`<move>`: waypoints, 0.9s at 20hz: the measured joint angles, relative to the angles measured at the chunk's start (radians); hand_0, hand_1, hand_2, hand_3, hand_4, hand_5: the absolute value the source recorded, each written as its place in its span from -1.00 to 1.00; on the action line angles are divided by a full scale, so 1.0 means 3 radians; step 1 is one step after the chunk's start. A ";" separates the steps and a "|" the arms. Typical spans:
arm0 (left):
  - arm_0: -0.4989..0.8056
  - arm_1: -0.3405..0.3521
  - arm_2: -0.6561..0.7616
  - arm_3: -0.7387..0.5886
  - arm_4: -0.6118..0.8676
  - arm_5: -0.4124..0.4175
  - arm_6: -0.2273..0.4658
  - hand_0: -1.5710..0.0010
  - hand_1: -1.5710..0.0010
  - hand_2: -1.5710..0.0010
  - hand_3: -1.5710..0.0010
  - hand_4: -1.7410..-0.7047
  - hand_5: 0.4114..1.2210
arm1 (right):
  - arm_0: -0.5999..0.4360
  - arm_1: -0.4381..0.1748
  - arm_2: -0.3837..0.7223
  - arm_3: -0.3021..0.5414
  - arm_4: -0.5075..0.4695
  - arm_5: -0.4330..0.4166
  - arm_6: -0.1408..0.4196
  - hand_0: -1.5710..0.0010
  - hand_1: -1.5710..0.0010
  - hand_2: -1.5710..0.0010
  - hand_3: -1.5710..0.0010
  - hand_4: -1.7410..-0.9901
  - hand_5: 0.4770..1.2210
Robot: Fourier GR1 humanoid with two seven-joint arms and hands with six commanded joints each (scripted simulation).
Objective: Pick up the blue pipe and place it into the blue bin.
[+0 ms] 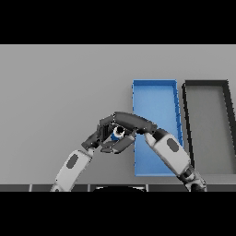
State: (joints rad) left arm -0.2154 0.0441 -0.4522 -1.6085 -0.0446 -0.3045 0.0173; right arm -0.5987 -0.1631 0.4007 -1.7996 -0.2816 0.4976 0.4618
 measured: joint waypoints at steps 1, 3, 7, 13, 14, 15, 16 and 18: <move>0.0026 -0.0017 -0.0018 -0.0030 -0.0021 0.0027 -0.0007 -1.00 -1.00 -1.00 -0.92 -0.85 1.00 | -0.0026 0.0026 -0.0004 -0.0005 -0.0052 -0.0028 0.0061 -0.43 -0.43 -0.46 -0.21 -0.49 -0.68; 0.0022 -0.0084 0.0017 0.0064 0.0030 0.0016 -0.0074 -1.00 -1.00 -1.00 -0.95 -0.90 1.00 | -0.0019 0.0116 0.0003 0.0043 -0.0088 -0.0051 0.0086 -0.64 -0.64 -0.66 -0.40 -0.64 -0.23; 0.0100 -0.0114 0.0046 0.0007 0.0137 -0.0084 -0.0053 -1.00 -1.00 -1.00 -0.83 -0.95 1.00 | -0.0006 0.0131 0.0073 0.0038 -0.0132 -0.0099 -0.0083 -0.85 -0.85 -0.86 -0.73 -0.84 0.50; 0.0076 -0.0118 0.0128 -0.0019 0.0034 -0.0126 0.0036 -1.00 -1.00 -1.00 -0.81 -0.98 1.00 | 0.0043 0.0060 0.0131 0.0022 -0.0013 -0.0195 -0.0468 -0.96 -0.96 -0.96 -0.93 -0.96 0.87; 0.0072 -0.0125 0.0136 -0.0034 0.0029 -0.0119 -0.0004 -1.00 -1.00 -1.00 -0.81 -0.98 1.00 | 0.0022 0.0089 0.0124 0.0004 0.0011 -0.0227 -0.0438 -0.97 -0.97 -0.97 -0.94 -0.97 0.89; 0.0066 -0.0130 0.0131 -0.0011 -0.0035 -0.0090 -0.0048 -1.00 -1.00 -1.00 -0.85 -0.97 1.00 | 0.0083 0.0091 0.0134 -0.0037 0.0061 -0.0247 -0.0469 -0.98 -0.98 -0.98 -0.95 -0.97 0.92; 0.0068 -0.0112 0.0135 0.0004 -0.0127 -0.0038 -0.0128 -0.86 -0.71 -0.65 -0.48 -0.73 1.00 | 0.0109 0.0104 0.0145 -0.0046 0.0112 -0.0261 -0.0485 -0.98 -0.98 -0.98 -0.96 -0.98 0.93; 0.0100 -0.0101 0.0107 -0.0035 -0.0241 -0.0071 -0.0115 -0.19 -0.09 -0.05 0.05 -0.29 1.00 | 0.0069 0.0153 0.0166 -0.0036 0.0193 -0.0270 -0.0515 -0.99 -0.99 -0.99 -0.98 -0.99 0.96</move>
State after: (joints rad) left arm -0.1854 0.0136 -0.4201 -1.6192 -0.1170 -0.3260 -0.0172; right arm -0.5782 -0.1174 0.4504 -1.8104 -0.2235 0.4165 0.3073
